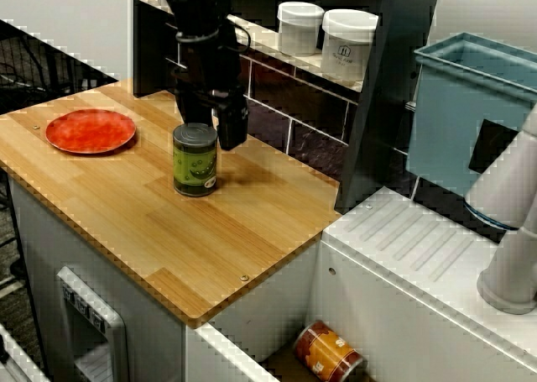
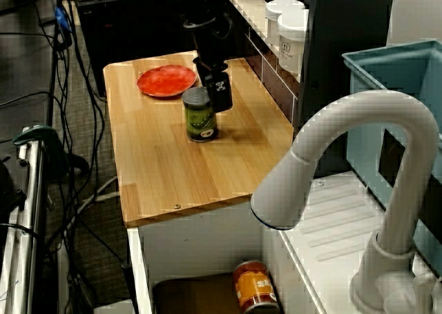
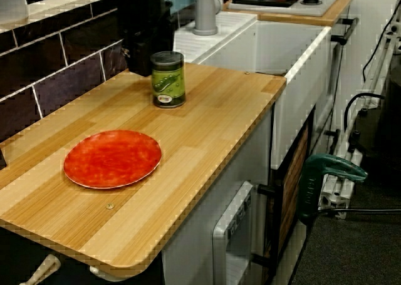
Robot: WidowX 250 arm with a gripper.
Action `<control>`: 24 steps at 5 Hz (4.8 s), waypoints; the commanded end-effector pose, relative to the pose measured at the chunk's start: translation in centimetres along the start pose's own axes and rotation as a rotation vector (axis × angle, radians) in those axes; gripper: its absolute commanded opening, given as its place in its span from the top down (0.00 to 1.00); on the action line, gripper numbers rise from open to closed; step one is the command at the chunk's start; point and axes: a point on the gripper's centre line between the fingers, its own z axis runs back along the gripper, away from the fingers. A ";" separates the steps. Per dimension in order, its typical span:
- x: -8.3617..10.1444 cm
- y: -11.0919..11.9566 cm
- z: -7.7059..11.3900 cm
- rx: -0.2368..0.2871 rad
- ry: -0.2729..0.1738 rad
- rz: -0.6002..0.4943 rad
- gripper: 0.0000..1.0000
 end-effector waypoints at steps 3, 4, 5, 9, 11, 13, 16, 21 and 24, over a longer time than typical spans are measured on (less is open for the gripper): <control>-4.0 0.5 2.4 0.005 -0.042 -0.040 0.00; -5.1 0.8 2.9 -0.002 -0.046 -0.039 0.00; -5.9 1.2 3.3 -0.025 -0.041 -0.035 0.00; -6.8 4.8 7.8 -0.155 -0.038 0.050 0.00; -9.1 6.2 7.5 -0.038 0.093 -0.200 0.00; -11.4 5.5 6.1 -0.021 0.153 -0.623 0.00; -12.1 4.3 3.8 0.045 0.186 -1.025 0.00; -8.9 2.5 2.0 -0.020 0.229 -1.010 0.00; -8.7 -3.8 0.1 -0.134 0.251 -1.005 0.00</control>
